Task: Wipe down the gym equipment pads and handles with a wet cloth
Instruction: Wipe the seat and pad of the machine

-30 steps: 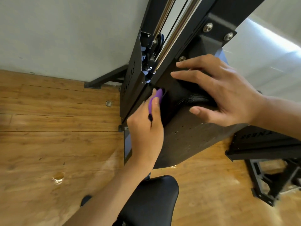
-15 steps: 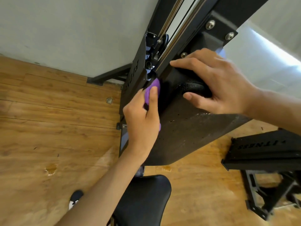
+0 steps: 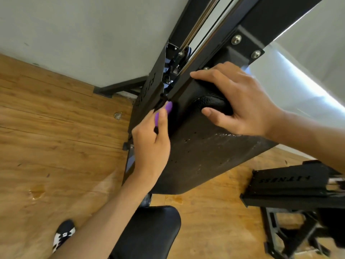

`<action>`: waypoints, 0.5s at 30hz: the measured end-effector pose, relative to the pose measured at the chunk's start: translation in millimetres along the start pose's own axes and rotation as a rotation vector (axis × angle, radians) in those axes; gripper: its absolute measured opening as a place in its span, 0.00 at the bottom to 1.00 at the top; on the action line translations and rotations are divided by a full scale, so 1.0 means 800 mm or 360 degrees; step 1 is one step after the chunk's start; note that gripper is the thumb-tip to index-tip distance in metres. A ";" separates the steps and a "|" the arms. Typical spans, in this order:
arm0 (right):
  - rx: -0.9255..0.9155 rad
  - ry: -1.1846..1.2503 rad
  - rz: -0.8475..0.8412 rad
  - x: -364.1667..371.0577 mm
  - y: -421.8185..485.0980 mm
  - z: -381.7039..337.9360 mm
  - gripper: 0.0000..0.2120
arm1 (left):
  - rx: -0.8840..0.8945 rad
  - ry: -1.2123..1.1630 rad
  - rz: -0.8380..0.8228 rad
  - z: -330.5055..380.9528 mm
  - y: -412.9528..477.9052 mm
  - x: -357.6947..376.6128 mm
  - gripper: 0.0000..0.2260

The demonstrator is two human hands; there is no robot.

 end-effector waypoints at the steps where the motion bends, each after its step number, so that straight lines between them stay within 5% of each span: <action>1: -0.0003 0.0000 0.0012 0.000 0.000 0.001 0.31 | 0.0081 -0.0056 -0.0002 0.026 0.014 0.007 0.12; 5: 0.0019 0.0133 0.0055 0.002 -0.001 0.003 0.36 | 0.0309 -0.0193 -0.0046 0.060 0.020 0.023 0.18; 9: 0.0041 0.0198 0.0052 0.003 -0.002 0.004 0.39 | 0.0217 -0.0046 0.0040 0.024 -0.025 0.015 0.26; 15: 0.0019 0.0246 0.0108 0.000 -0.001 0.002 0.39 | 0.0324 -0.0001 0.0132 0.072 0.033 0.026 0.16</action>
Point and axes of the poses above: each hand's wrist, its own y-axis towards the middle knuckle, its own x-axis out of the palm, z = x × y, the point moved 1 cm from there along y, towards the middle knuckle, and after that the axes turned 3 degrees about z, right-handed, at the moved point
